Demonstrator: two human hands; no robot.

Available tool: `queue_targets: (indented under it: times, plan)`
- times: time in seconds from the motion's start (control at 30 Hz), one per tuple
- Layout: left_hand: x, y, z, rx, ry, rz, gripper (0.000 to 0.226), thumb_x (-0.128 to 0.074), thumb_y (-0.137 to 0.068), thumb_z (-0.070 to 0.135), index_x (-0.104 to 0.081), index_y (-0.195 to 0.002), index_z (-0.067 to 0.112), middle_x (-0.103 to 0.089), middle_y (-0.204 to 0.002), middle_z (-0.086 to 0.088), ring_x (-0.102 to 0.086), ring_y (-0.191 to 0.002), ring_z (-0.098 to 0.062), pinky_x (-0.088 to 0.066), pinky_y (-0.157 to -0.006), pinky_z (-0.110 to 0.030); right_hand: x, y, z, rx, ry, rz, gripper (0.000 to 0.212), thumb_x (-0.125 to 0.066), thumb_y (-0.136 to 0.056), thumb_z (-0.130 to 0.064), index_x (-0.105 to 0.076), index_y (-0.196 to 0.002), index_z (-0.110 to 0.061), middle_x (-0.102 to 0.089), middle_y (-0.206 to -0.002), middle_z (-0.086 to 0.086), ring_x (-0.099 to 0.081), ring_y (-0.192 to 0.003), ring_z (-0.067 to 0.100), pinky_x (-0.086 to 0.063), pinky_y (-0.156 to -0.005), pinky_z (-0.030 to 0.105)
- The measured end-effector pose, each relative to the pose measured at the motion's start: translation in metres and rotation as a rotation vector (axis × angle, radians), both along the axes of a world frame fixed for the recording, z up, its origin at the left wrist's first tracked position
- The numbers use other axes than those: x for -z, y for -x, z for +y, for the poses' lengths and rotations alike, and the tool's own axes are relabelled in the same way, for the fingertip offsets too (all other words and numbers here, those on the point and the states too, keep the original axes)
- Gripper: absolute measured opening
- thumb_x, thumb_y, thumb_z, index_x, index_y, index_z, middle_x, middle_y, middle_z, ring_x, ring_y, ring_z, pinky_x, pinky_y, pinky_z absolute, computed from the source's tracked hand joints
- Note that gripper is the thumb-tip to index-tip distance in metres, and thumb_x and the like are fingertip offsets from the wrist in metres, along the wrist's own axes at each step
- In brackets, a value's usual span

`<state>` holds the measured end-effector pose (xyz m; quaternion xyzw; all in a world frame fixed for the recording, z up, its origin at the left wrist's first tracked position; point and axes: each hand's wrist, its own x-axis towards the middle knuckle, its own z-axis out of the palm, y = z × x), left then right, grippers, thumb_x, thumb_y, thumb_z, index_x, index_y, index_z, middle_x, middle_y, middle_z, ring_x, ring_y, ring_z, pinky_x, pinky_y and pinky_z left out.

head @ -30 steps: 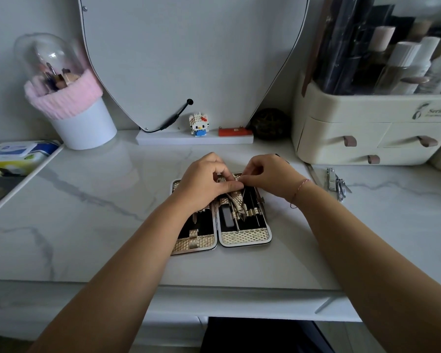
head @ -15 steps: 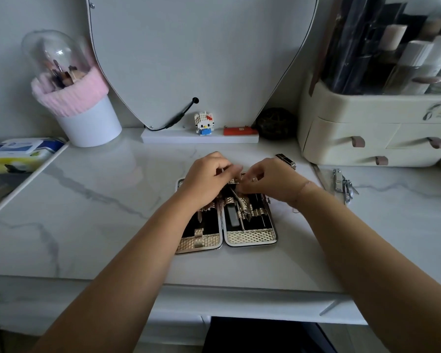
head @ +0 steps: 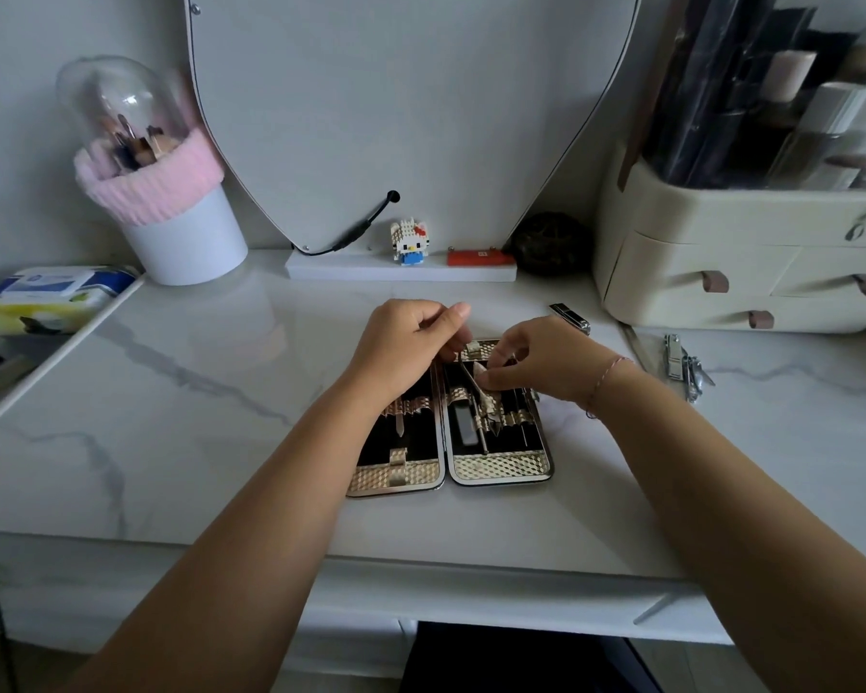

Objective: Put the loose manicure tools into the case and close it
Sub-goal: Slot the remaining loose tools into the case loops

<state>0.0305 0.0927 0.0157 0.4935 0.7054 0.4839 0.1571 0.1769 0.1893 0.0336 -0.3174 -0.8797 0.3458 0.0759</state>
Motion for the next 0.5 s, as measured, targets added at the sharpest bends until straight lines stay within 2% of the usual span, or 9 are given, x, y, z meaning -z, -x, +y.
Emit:
queue_targets:
  times: [0.1,0.2,0.4,0.5]
  plan:
    - [0.0006,0.0007,0.0007,0.006,0.019,0.000,0.033,-0.055,-0.091,0.039,-0.074,-0.077,0.016,-0.072,-0.073,0.003,-0.066,-0.067,-0.007,-0.053,-0.070,-0.024,-0.0014,0.0004,-0.0009,0.014,0.046,0.006,0.015,-0.076,-0.074,-0.025,-0.069,-0.081,-0.014,-0.051,-0.067,-0.009,-0.044,-0.061,0.004,-0.033,-0.055,0.018]
    - [0.0011,0.0004,0.0012,0.020,0.032,0.004,0.033,-0.055,-0.091,0.041,-0.074,-0.078,0.017,-0.072,-0.074,0.002,-0.066,-0.070,-0.011,-0.053,-0.075,-0.030,-0.0023,0.0000,0.0004,0.007,0.078,-0.002,0.013,-0.075,-0.075,-0.022,-0.072,-0.085,-0.013,-0.056,-0.070,-0.008,-0.049,-0.068,0.006,-0.034,-0.058,0.018]
    - [0.0001,0.0002,0.0016,0.025,0.045,0.022,0.032,-0.054,-0.092,0.041,-0.073,-0.079,0.019,-0.071,-0.074,0.004,-0.065,-0.070,-0.007,-0.052,-0.075,-0.029,-0.0011,0.0031,0.0043,0.044,0.140,-0.021,0.012,-0.077,-0.072,-0.021,-0.074,-0.083,-0.015,-0.070,-0.089,0.006,-0.060,-0.089,0.017,-0.045,-0.077,0.026]
    - [0.0003,0.0002,0.0012,0.033,0.049,0.008,0.032,-0.054,-0.092,0.040,-0.073,-0.078,0.019,-0.071,-0.074,0.007,-0.065,-0.070,-0.005,-0.052,-0.074,-0.026,-0.0047,0.0045,0.0072,0.032,0.154,-0.060,0.015,-0.078,-0.071,-0.022,-0.074,-0.084,-0.017,-0.070,-0.089,0.004,-0.058,-0.090,0.014,-0.042,-0.073,0.021]
